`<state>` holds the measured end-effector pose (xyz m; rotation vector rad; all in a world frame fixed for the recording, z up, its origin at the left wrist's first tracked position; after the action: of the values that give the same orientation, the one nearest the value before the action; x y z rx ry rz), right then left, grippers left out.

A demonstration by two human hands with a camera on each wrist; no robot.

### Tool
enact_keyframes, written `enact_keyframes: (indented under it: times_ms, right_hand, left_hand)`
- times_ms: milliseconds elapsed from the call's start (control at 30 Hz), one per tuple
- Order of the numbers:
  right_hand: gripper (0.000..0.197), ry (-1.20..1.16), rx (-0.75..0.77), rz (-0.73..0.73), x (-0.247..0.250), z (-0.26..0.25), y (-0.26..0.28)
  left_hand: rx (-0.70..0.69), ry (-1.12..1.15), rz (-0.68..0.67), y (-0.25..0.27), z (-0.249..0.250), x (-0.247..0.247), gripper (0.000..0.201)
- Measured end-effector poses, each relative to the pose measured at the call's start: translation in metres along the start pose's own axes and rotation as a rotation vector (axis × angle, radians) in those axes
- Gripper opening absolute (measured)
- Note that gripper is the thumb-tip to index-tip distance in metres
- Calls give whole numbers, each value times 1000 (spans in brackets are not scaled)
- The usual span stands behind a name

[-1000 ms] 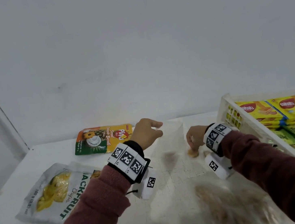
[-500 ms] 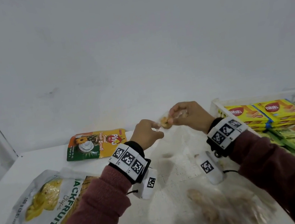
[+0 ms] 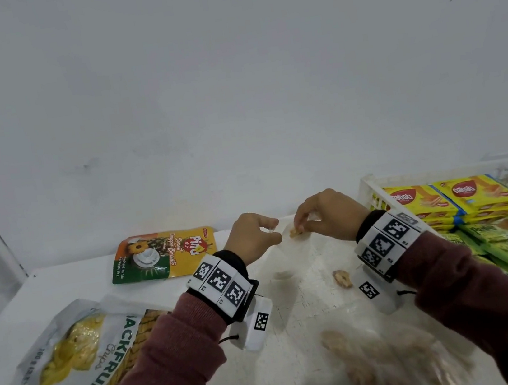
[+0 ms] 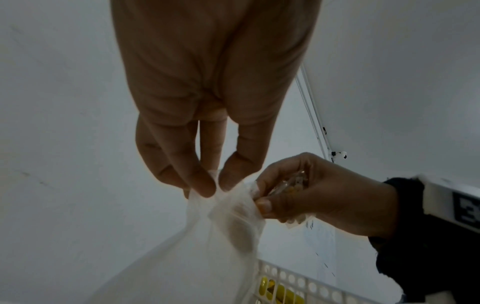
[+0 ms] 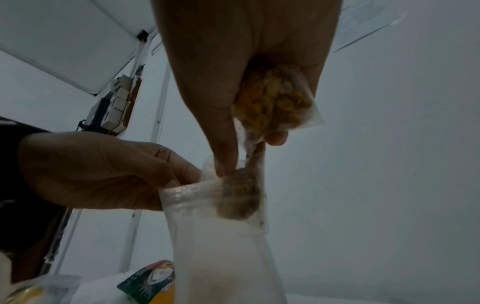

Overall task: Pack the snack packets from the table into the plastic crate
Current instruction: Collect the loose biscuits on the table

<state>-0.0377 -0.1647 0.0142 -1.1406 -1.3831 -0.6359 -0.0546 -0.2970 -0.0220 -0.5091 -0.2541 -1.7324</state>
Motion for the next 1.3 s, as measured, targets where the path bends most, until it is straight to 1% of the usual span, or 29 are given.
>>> enact_keyframes:
  times_ms: [67, 133, 233, 300, 333, 433, 500, 533, 600, 633, 733, 867, 933, 1067, 1100, 1200, 1300]
  right_hand:
    - [17, 98, 5, -39, -4, -2, -1]
    - [21, 121, 8, -99, -10, -3, -2]
    - [29, 37, -8, -178, -17, -3, -3]
    - [37, -92, -71, -173, -16, 1, -4]
    - [37, -185, -106, -143, -13, 2, -4]
    - [19, -480, -158, 56, 5, 7, -4]
    - [26, -598, -178, 185, 16, 12, -3]
    - [29, -676, -169, 219, 19, 13, -2]
    - [29, -812, -120, 247, 22, 9, -3]
    - [28, -843, -95, 253, 21, 7, -4]
    - [29, -723, -88, 287, 18, 9, -5]
    - [26, -784, -83, 232, 4, 12, -4]
    - [24, -732, -66, 210, 0, 10, -3]
    - [24, -423, -79, 176, -2, 12, -1]
    - [22, -337, -72, 185, 0, 11, 0]
    - [3, -61, 19, 229, 7, -3, 3]
    - [8, 194, 62, 201, 5, -10, 3]
  left_hand:
    - [-8, -3, -7, 0, 1, -1, 38]
    - [-16, -6, -22, 1, 3, -2, 38]
    - [-17, 22, -36, 1, 4, -4, 38]
    - [-12, 41, -19, 1, 3, -2, 38]
    - [-6, 43, -10, 0, 3, -1, 39]
    - [11, 51, 3, -1, 0, 1, 38]
    - [15, 55, 2, 0, -2, 1, 37]
    - [16, 54, -2, 0, -2, 0, 37]
    - [16, 55, -7, 0, -2, 0, 37]
    - [16, 57, -7, 0, -2, 0, 37]
    - [10, 57, -8, 0, -1, 1, 37]
    - [-11, 69, -1, 1, 1, 3, 37]
    - [-17, 83, 9, 1, 2, 4, 35]
    - [-30, 136, 5, 2, 6, 2, 33]
    - [-36, 154, 2, 2, 8, 1, 34]
    - [-56, 160, 10, 3, 10, 0, 35]
    - [-72, 117, 14, 3, 11, -1, 36]
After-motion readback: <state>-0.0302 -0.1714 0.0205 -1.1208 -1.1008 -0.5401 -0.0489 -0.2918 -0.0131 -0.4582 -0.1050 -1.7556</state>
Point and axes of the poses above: each hand's wrist, its own y-axis away from the middle knuckle, its own x-axis out of the back of the hand, z = x × y, the point moved 7 cm from there along -y, towards the middle knuckle, and after that the axes turned 6 degrees about y, right-handed, at the moved point
